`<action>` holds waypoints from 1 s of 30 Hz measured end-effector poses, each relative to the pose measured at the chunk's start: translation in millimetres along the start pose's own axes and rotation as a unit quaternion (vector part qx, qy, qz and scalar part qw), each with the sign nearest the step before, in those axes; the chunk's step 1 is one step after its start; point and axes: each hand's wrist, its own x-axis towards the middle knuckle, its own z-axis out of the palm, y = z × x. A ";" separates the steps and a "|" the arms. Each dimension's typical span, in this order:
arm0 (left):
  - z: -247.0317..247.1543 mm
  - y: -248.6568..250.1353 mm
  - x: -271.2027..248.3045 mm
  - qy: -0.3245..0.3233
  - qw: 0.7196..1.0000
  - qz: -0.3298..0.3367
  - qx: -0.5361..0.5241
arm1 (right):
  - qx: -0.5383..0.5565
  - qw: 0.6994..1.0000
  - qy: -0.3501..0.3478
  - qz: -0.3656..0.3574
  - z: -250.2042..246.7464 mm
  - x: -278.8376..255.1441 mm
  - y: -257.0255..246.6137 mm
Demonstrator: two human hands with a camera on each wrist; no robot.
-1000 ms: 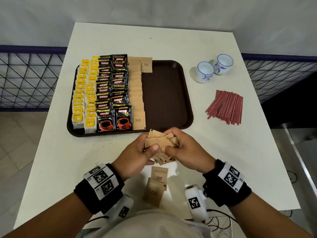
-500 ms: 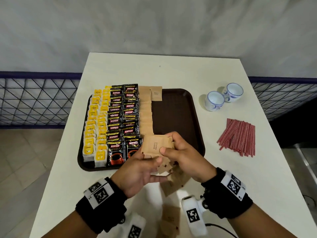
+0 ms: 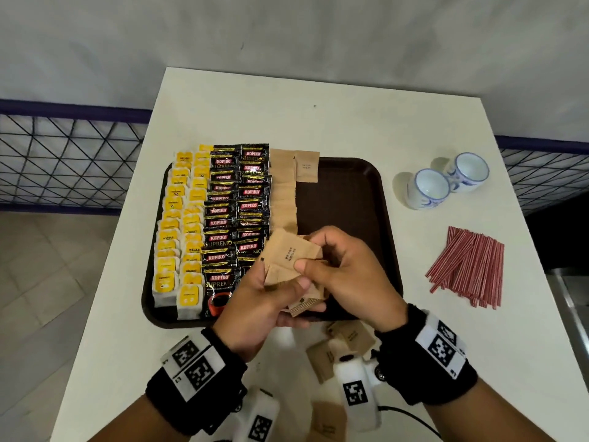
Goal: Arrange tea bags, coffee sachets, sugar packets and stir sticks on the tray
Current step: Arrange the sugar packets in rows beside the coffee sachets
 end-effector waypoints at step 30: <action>-30.5 1.5 -9.1 0.020 1.000 -0.018 0.009 | -0.112 0.980 0.113 0.121 -63.0 175.6 11.3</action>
